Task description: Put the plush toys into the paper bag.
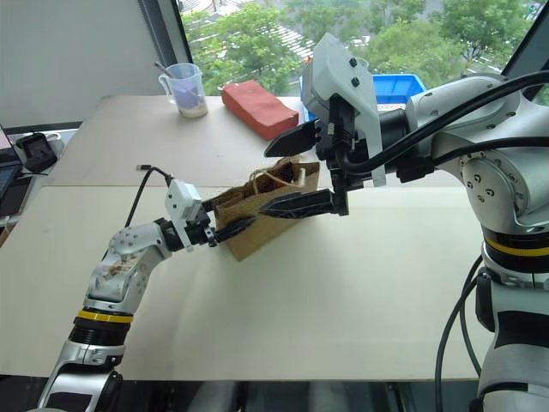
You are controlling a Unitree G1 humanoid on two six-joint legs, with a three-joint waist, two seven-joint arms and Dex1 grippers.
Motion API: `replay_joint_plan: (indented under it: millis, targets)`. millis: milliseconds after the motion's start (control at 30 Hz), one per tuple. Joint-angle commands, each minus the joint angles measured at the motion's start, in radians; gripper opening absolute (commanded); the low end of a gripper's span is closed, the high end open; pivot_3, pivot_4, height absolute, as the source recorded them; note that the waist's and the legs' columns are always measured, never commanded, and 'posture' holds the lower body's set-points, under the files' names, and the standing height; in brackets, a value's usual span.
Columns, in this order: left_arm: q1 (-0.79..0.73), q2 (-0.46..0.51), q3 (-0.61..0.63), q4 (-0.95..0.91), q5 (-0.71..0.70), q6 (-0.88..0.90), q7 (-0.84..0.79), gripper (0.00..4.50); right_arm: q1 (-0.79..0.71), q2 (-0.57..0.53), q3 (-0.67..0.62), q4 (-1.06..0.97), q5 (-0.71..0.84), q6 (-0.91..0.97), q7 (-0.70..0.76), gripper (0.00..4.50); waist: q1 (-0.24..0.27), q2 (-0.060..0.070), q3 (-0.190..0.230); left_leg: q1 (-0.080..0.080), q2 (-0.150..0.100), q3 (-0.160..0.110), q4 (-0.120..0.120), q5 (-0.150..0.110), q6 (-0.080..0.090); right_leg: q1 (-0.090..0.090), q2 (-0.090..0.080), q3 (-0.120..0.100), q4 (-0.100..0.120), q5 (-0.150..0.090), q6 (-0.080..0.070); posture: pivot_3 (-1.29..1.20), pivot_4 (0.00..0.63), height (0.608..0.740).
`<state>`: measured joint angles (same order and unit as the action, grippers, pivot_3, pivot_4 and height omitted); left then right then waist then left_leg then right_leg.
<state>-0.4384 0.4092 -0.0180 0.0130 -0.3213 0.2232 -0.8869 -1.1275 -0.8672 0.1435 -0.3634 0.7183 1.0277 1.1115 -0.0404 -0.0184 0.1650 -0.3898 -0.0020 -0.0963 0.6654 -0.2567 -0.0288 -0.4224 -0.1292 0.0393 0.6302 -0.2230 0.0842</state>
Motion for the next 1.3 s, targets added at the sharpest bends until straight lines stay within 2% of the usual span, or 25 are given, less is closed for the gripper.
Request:
replay_joint_plan:
  millis: [33, 67, 100, 300, 467, 633, 800, 900, 1067, 1133, 1167, 1300]
  targets:
    - [-0.007, 0.004, 0.012, -0.003, -0.022, -0.023, -0.017, 0.85, -0.027, -0.003, -0.035, -0.011, -0.007, -0.024, -0.008, 4.50, 0.000, 0.000, 0.000, 0.000, 0.000, 0.000, 0.000, 0.000, 0.000, 0.000, 0.000, 0.000, 0.000, 0.000, 0.000, 0.00, 0.150, 0.740]
    - [-0.009, 0.002, 0.012, 0.003, -0.021, -0.026, -0.018, 0.32, -0.026, -0.002, -0.037, -0.011, -0.008, -0.024, -0.011, 4.50, 0.000, 0.000, 0.000, 0.000, 0.000, 0.000, 0.000, 0.000, 0.000, 0.000, 0.000, 0.000, 0.000, 0.000, 0.000, 0.00, 0.150, 0.740]
    - [-0.013, 0.001, 0.012, 0.011, -0.019, -0.029, -0.020, 0.04, -0.027, -0.002, -0.039, -0.012, -0.007, -0.022, -0.014, 4.50, 0.000, 0.000, 0.000, 0.000, 0.000, 0.000, 0.000, 0.000, 0.000, 0.000, 0.000, 0.000, 0.000, 0.000, 0.000, 0.00, 0.150, 0.740]
    - [-0.069, 0.009, 0.022, 0.051, -0.056, -0.007, -0.074, 0.04, -0.068, -0.035, -0.087, 0.016, 0.015, 0.006, -0.013, 4.50, 0.003, 0.000, 0.000, 0.000, 0.000, 0.000, 0.000, 0.000, 0.000, 0.000, 0.000, 0.000, 0.000, 0.000, 0.000, 0.00, 0.150, 0.740]
    - [-0.154, 0.081, -0.017, 0.050, -0.152, 0.054, -0.326, 0.04, -0.163, -0.129, -0.093, 0.145, 0.009, -0.001, 0.092, 4.50, 0.005, 0.000, 0.000, -0.001, 0.000, 0.000, 0.000, 0.000, 0.000, 0.000, 0.000, -0.001, -0.001, 0.000, 0.000, 0.00, 0.150, 0.740]
    - [-0.203, 0.078, -0.094, 0.178, -0.113, -0.045, -0.508, 0.04, -0.102, -0.200, -0.089, 0.147, -0.011, -0.028, 0.153, 4.50, 0.002, 0.000, 0.000, 0.000, 0.000, 0.001, -0.001, -0.001, 0.001, 0.001, 0.000, 0.000, -0.003, 0.000, 0.000, 0.00, 0.150, 0.740]
    - [-0.251, 0.048, -0.128, 0.361, -0.053, -0.177, -0.588, 0.04, 0.010, -0.212, -0.132, 0.098, 0.013, -0.004, 0.139, 4.50, -0.003, 0.000, 0.000, -0.001, 0.000, 0.002, 0.000, -0.001, 0.001, 0.000, 0.000, 0.000, -0.002, 0.000, 0.000, 0.00, 0.150, 0.740]
    - [-0.270, 0.043, -0.127, 0.397, -0.037, -0.191, -0.589, 0.95, 0.048, -0.213, -0.153, 0.074, 0.029, 0.011, 0.115, 4.50, -0.002, 0.000, 0.000, 0.000, 0.000, 0.002, 0.000, -0.001, 0.001, 0.000, 0.000, 0.000, -0.001, 0.000, 0.000, 0.00, 0.150, 0.740]
    - [-0.233, 0.095, -0.095, 0.279, -0.066, -0.105, -0.576, 3.24, 0.086, -0.235, -0.186, 0.054, 0.041, 0.018, 0.097, 4.50, -0.003, 0.000, 0.000, -0.001, 0.000, 0.001, 0.000, -0.001, 0.001, 0.000, 0.000, 0.000, -0.001, 0.000, 0.000, 0.00, 0.150, 0.740]
    - [-0.203, 0.146, -0.063, 0.161, -0.106, -0.008, -0.551, 4.24, 0.119, -0.264, -0.207, 0.058, 0.033, 0.007, 0.097, 4.50, -0.003, 0.000, 0.000, -0.001, 0.000, 0.001, 0.000, -0.001, 0.002, -0.001, 0.000, 0.000, -0.001, 0.000, 0.000, 0.00, 0.150, 0.740]
    - [-0.194, 0.170, -0.045, 0.111, -0.126, 0.045, -0.532, 4.43, 0.138, -0.281, -0.215, 0.061, 0.025, -0.004, 0.100, 4.50, -0.003, 0.000, 0.000, -0.001, 0.001, 0.001, 0.000, -0.001, 0.002, -0.001, 0.000, 0.000, -0.001, 0.000, 0.000, 0.00, 0.150, 0.740]
    - [-0.190, 0.293, 0.034, -0.026, -0.176, 0.226, -0.450, 4.43, 0.260, -0.364, -0.276, 0.080, -0.012, -0.050, 0.115, 4.50, 0.003, 0.000, 0.000, -0.001, 0.001, 0.001, 0.000, -0.001, 0.002, -0.001, 0.000, 0.000, -0.001, 0.000, 0.000, 0.00, 0.150, 0.740]
